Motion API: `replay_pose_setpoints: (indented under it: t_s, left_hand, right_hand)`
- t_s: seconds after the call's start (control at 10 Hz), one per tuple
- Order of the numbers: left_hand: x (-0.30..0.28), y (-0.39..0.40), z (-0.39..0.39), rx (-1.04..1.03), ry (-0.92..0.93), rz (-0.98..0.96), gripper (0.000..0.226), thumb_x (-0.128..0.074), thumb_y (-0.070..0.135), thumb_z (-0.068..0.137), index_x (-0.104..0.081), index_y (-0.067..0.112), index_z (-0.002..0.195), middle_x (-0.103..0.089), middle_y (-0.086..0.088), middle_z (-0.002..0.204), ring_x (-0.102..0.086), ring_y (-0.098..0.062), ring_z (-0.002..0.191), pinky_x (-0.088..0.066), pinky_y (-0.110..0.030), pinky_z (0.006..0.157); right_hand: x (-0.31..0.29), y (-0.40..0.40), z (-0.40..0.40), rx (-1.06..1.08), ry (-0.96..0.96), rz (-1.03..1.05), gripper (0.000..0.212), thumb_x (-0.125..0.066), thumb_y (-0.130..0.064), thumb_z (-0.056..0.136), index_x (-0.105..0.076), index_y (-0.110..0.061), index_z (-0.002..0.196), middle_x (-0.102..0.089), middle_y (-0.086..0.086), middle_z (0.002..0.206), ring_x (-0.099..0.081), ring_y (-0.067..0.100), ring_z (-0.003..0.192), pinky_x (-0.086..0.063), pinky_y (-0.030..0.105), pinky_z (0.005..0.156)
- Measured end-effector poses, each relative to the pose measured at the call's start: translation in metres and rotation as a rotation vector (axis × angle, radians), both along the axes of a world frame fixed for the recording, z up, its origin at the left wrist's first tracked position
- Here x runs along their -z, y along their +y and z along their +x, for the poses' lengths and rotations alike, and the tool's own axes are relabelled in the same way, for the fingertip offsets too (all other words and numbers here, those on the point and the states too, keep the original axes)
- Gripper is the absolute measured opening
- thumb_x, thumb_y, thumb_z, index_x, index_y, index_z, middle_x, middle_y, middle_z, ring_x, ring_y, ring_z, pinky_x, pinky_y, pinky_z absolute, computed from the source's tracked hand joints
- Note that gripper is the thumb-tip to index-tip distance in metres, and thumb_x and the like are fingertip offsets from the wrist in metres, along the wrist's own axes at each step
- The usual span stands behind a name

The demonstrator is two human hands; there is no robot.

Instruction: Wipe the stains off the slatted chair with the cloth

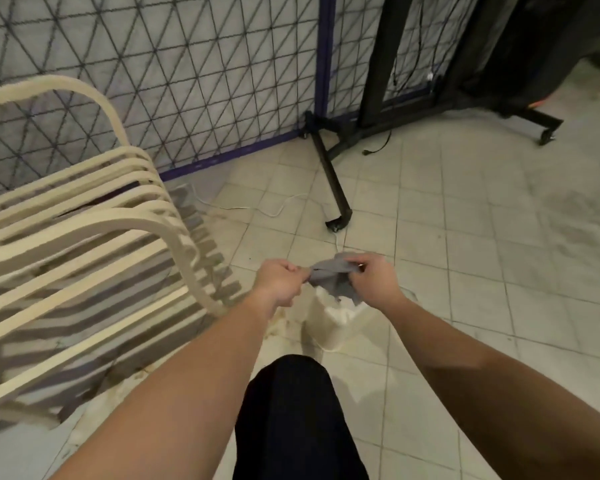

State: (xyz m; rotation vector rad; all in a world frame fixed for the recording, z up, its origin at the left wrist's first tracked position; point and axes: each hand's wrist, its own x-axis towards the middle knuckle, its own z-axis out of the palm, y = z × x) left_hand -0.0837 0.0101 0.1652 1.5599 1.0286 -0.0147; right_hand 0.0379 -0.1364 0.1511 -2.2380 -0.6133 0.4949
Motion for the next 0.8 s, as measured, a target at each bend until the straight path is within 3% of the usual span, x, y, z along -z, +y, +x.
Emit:
replay_pose_setpoints:
  t_s: [0.1, 0.2, 0.3, 0.4, 0.5, 0.6, 0.7, 0.8]
  left_hand:
    - [0.01, -0.014, 0.026, 0.074, 0.008, -0.012, 0.015, -0.071, 0.028, 0.092, -0.065, 0.014, 0.089, -0.071, -0.009, 0.095, -0.063, -0.022, 0.079, -0.051, -0.028, 0.06]
    - [0.02, -0.02, 0.044, 0.114, 0.027, 0.003, 0.016, -0.073, 0.029, 0.09, -0.064, 0.015, 0.088, -0.068, -0.004, 0.09, -0.061, -0.02, 0.078, -0.05, -0.024, 0.057]
    - [0.033, -0.015, 0.046, 0.191, 0.146, 0.043, 0.02, -0.069, 0.031, 0.091, -0.066, 0.011, 0.091, -0.064, -0.005, 0.087, -0.063, -0.022, 0.083, -0.055, -0.029, 0.067]
    - [0.045, -0.005, 0.037, 0.349, 0.355, 0.103, 0.026, -0.061, 0.032, 0.095, -0.065, 0.006, 0.1, -0.067, -0.008, 0.098, -0.066, -0.026, 0.094, -0.059, -0.036, 0.08]
    - [0.053, 0.009, 0.023, 0.451, 0.431, 0.158, 0.027, -0.057, 0.028, 0.095, -0.066, 0.003, 0.094, -0.063, -0.008, 0.086, -0.06, -0.026, 0.08, -0.06, -0.041, 0.081]
    - [0.053, 0.023, 0.011, 0.454, 0.408, 0.229, 0.023, -0.057, 0.021, 0.093, -0.072, 0.004, 0.096, -0.071, -0.012, 0.093, -0.06, -0.025, 0.078, -0.058, -0.037, 0.075]
    - [0.038, 0.037, -0.004, 0.481, 0.375, 0.354, 0.015, -0.056, 0.022, 0.095, -0.07, 0.015, 0.095, -0.071, -0.004, 0.095, -0.061, -0.02, 0.08, -0.049, -0.026, 0.066]
    - [0.024, 0.05, -0.015, 0.409, 0.234, 0.5, 0.017, -0.054, 0.022, 0.095, -0.07, 0.016, 0.096, -0.072, -0.003, 0.097, -0.066, -0.02, 0.083, -0.053, -0.028, 0.068]
  right_hand:
    - [0.006, -0.008, 0.027, 0.0, -0.121, -0.046, 0.034, -0.054, 0.009, 0.08, -0.076, -0.007, 0.101, -0.059, 0.005, 0.094, -0.053, 0.017, 0.081, -0.037, 0.0, 0.057]
    - [0.019, -0.007, 0.046, 0.026, -0.249, -0.029, 0.037, -0.057, 0.008, 0.079, -0.076, -0.01, 0.105, -0.058, 0.007, 0.106, -0.052, 0.015, 0.091, -0.037, 0.009, 0.08]
    - [0.044, -0.01, 0.052, -0.013, -0.304, -0.002, 0.036, -0.06, 0.009, 0.081, -0.075, -0.007, 0.11, -0.059, 0.01, 0.11, -0.051, 0.014, 0.097, -0.031, 0.009, 0.088]
    - [0.089, -0.022, 0.051, -0.194, -0.195, -0.302, 0.051, -0.062, 0.001, 0.085, -0.061, -0.016, 0.133, -0.051, 0.009, 0.137, -0.052, 0.026, 0.124, -0.038, 0.021, 0.101]
    - [0.114, -0.026, 0.036, -0.387, -0.004, -0.572, 0.07, -0.061, -0.013, 0.087, -0.036, -0.021, 0.152, -0.029, 0.008, 0.159, -0.039, 0.03, 0.14, -0.036, 0.035, 0.114]
    - [0.119, -0.016, 0.028, -0.424, -0.001, -0.673, 0.069, -0.057, -0.021, 0.092, -0.028, -0.023, 0.155, -0.02, 0.008, 0.161, -0.043, 0.034, 0.135, -0.041, 0.04, 0.109]
    - [0.105, 0.007, 0.029, -0.404, -0.043, -0.764, 0.049, -0.056, -0.023, 0.091, -0.051, -0.023, 0.139, -0.048, 0.003, 0.139, -0.055, 0.027, 0.119, -0.051, 0.035, 0.095]
    - [0.081, 0.029, 0.027, -0.319, -0.18, -0.684, 0.012, -0.054, -0.025, 0.089, -0.065, -0.022, 0.091, -0.064, -0.002, 0.092, -0.062, 0.02, 0.087, -0.048, 0.026, 0.069]
